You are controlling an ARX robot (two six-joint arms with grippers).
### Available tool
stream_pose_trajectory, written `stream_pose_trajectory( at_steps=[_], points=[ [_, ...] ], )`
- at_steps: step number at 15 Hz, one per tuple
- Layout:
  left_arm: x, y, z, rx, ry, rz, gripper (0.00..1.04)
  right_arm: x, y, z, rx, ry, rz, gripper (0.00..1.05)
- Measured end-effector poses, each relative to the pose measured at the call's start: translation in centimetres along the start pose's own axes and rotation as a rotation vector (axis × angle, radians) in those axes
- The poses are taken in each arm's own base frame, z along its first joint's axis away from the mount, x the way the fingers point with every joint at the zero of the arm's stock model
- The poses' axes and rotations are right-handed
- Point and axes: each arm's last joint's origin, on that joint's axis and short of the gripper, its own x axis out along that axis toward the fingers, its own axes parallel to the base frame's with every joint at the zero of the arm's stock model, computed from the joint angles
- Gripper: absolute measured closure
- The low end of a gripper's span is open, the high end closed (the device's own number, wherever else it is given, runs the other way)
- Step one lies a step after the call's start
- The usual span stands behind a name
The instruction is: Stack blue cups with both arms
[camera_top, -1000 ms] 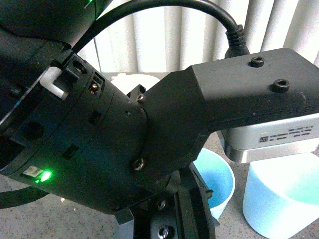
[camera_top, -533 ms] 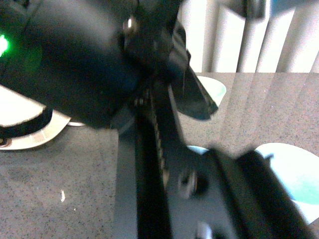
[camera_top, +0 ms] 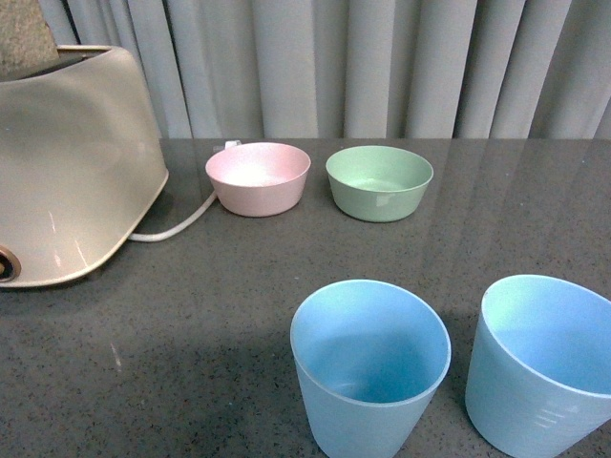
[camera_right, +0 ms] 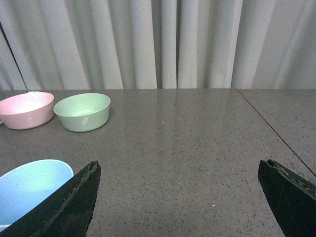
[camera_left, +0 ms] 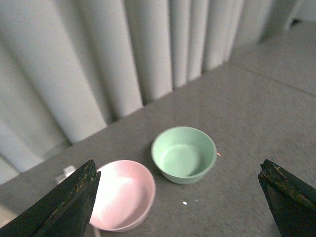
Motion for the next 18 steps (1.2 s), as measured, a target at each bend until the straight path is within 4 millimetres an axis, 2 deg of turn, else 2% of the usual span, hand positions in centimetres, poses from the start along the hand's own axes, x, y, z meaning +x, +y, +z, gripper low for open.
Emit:
stream_pose_trajectory(
  at_steps=[1,2,4,5,6,7,8,9,10,12,18],
  points=[
    [-1.1,0.5,0.1,-0.029,-0.047,0.085,0.08,0.0,0.0,0.0,0.000,0.000,0.000,0.07],
    [-3.2,0.3,-0.1,-0.065,-0.143,0.339,0.20,0.0,0.0,0.0,0.000,0.000,0.000,0.07],
    [-9.1,0.5,-3.3,-0.130,-0.131,0.625,0.44,0.0,0.0,0.0,0.000,0.001,0.000,0.07],
    [-11.4,0.5,-4.9,-0.144,-0.119,0.675,0.55,0.0,0.0,0.0,0.000,0.000,0.000,0.07],
    [-13.4,-0.6,-6.6,-0.146,-0.165,0.683,0.73,0.0,0.0,0.0,0.000,0.000,0.000,0.07],
    [-13.9,-1.1,-7.5,-0.142,-0.179,0.663,0.84,0.0,0.0,0.0,0.000,0.000,0.000,0.07],
    [-14.3,-1.7,-9.4,-0.146,-0.157,0.648,1.00,0.0,0.0,0.0,0.000,0.000,0.000,0.07],
    [-15.3,-1.5,-11.5,-0.157,-0.131,0.664,1.04,0.0,0.0,0.0,0.000,0.000,0.000,0.07],
    [-15.9,-1.9,-12.2,-0.156,-0.144,0.677,1.04,0.0,0.0,0.0,0.000,0.000,0.000,0.07],
    [-16.1,-2.4,-12.6,-0.151,-0.154,0.662,1.04,0.0,0.0,0.0,0.000,0.000,0.000,0.07],
    [-17.4,-4.1,-15.4,-0.153,-0.148,0.657,1.04,0.0,0.0,0.0,0.000,0.000,0.000,0.07]
  ],
)
